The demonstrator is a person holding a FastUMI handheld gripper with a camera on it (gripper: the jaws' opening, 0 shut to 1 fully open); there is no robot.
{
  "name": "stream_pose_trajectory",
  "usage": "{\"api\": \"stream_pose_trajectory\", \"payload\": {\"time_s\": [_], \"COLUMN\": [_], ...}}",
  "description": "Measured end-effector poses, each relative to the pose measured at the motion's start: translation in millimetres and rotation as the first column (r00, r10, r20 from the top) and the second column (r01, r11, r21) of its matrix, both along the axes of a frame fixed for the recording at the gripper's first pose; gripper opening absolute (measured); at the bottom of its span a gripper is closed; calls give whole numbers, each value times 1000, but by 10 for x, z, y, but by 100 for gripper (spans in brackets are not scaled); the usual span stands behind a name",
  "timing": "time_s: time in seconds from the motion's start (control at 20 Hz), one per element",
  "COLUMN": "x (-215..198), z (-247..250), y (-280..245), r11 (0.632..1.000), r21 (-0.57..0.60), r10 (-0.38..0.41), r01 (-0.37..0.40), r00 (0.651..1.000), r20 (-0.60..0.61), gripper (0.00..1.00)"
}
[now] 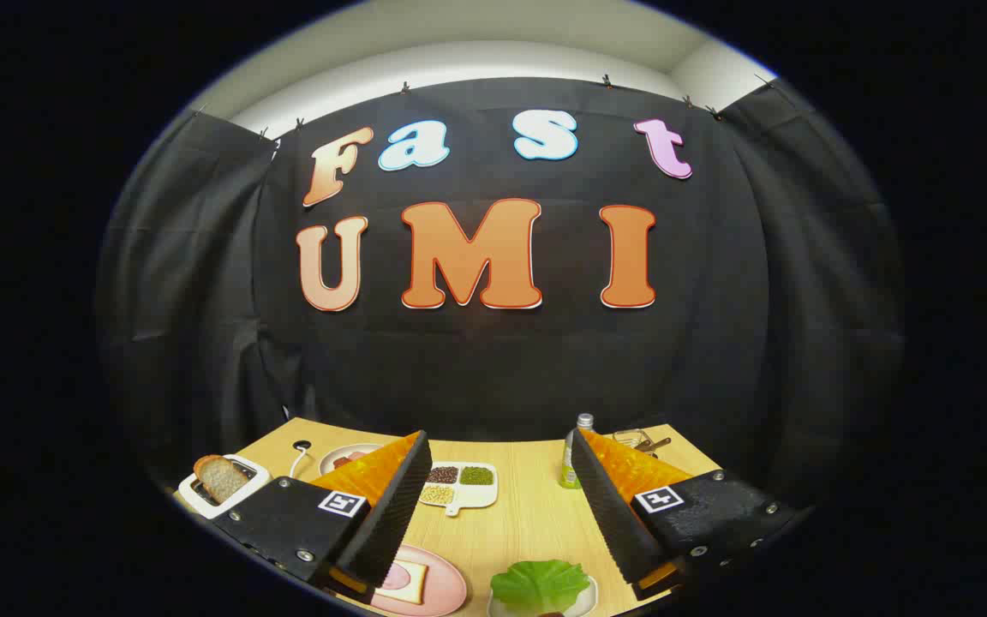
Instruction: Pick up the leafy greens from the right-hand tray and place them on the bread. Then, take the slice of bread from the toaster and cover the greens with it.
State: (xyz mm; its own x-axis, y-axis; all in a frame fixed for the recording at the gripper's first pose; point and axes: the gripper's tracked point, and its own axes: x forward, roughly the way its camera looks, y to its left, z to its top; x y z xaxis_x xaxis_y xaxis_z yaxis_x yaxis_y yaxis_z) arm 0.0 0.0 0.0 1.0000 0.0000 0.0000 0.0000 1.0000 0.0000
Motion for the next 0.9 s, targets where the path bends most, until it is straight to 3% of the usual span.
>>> {"api": "stream_pose_trajectory", "payload": {"time_s": [0.2, 0.6, 0.9], "x": [-59, -107, -252], "z": [-140, -125, -153], "y": [-15, -198, -169], "r11": [999, 996, 997], "r21": [27, 46, 27], "r10": [-20, -77, -74], "r01": [22, 80, 76], "r00": [998, 995, 995], "r20": [-57, -60, -63], "gripper": [98, 98, 98]}}
